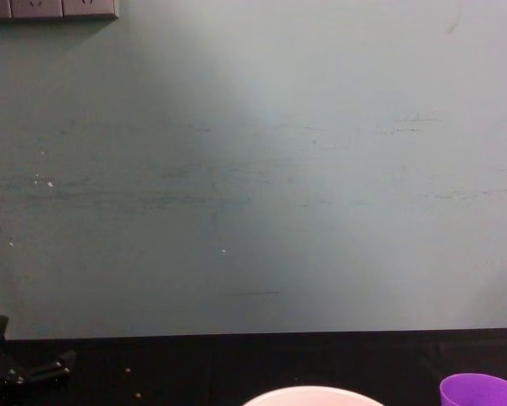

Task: Pick up the cup and pour the mung beans from the cup into the bowl.

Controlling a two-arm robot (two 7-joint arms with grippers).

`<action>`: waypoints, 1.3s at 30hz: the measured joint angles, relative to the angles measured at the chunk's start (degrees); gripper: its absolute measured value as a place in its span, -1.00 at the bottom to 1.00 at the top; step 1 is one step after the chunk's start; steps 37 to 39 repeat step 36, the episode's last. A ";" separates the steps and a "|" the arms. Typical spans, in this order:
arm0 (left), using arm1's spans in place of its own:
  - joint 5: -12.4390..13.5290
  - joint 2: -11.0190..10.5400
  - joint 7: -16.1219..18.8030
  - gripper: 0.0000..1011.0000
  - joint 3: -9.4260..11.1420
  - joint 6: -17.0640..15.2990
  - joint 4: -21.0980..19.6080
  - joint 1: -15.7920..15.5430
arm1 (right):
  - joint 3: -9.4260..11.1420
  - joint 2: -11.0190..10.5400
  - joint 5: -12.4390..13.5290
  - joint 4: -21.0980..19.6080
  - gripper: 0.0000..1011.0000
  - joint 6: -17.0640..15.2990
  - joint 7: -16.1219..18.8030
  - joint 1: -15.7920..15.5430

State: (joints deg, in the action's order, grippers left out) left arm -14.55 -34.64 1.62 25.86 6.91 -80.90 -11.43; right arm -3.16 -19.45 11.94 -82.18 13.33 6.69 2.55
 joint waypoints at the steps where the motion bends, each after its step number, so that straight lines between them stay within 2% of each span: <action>1: 0.00 0.00 0.00 0.98 0.01 0.00 0.00 0.00 | -0.02 0.00 0.00 -0.02 0.98 -0.01 0.00 -0.02; 39: 0.00 0.00 0.00 0.98 0.00 0.00 0.00 0.00 | -0.20 -0.10 0.00 -0.48 0.98 -0.21 -0.44 -0.23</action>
